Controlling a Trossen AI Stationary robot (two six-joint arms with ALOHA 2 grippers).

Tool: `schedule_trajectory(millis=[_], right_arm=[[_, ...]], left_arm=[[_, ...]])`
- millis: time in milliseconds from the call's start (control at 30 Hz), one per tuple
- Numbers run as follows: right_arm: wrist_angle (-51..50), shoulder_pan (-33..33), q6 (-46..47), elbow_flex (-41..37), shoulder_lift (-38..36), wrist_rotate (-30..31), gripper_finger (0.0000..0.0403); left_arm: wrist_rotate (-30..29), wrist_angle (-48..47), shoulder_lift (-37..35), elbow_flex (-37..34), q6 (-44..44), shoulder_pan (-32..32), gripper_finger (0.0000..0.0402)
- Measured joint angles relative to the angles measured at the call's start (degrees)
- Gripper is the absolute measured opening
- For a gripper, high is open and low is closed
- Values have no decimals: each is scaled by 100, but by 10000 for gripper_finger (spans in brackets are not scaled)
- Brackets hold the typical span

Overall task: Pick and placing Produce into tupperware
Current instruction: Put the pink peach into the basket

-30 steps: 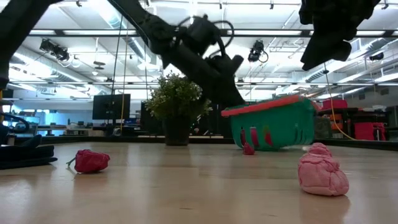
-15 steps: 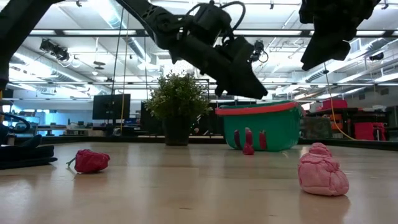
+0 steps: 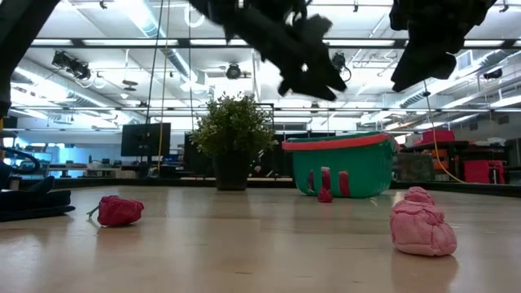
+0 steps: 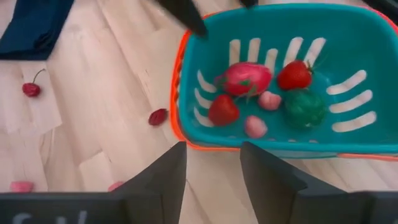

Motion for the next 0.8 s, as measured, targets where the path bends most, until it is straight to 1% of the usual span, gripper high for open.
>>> schedule_trajectory(millis=[67,133,200,300,367,400,500,567,633,733,800], right_arm=[[137,88,-6,-2,113,-107,156],[277,200,-6,-2,263,-420,151],[509,366,-10,-2,459,-755,146],[779,655,11,-2,762,-1184,141],[920,839,117,-2,949,-1338,139],[942,913,221,-2,1038,-1367,139],[961,1133,743,-2,1258,-1367,139],[993,1257,1086,-2,1407,-1315,140],[1029,1447,1295,-2,1605,-932,140],[1215,1757,1472,-2,1975,-220,140],[1339,1891,1487,-2,2215,-67,141]], left_arm=[[0,-1004,-94,432,2,-45,190],[-2,-1809,-116,926,4,-134,182],[1,-2621,-125,1256,20,-272,176],[7,-3371,-128,1335,41,-554,171],[4,-3831,-114,1311,-12,-779,170],[5,-3894,-118,1248,-48,-902,169],[6,-3674,-116,933,-72,-1280,170],[4,-3280,-107,683,-78,-1499,172],[16,-2654,-109,350,-91,-1656,174],[-6,-2159,-96,-104,-92,-1778,176],[-108,-1909,-97,-313,-96,-1800,175]])
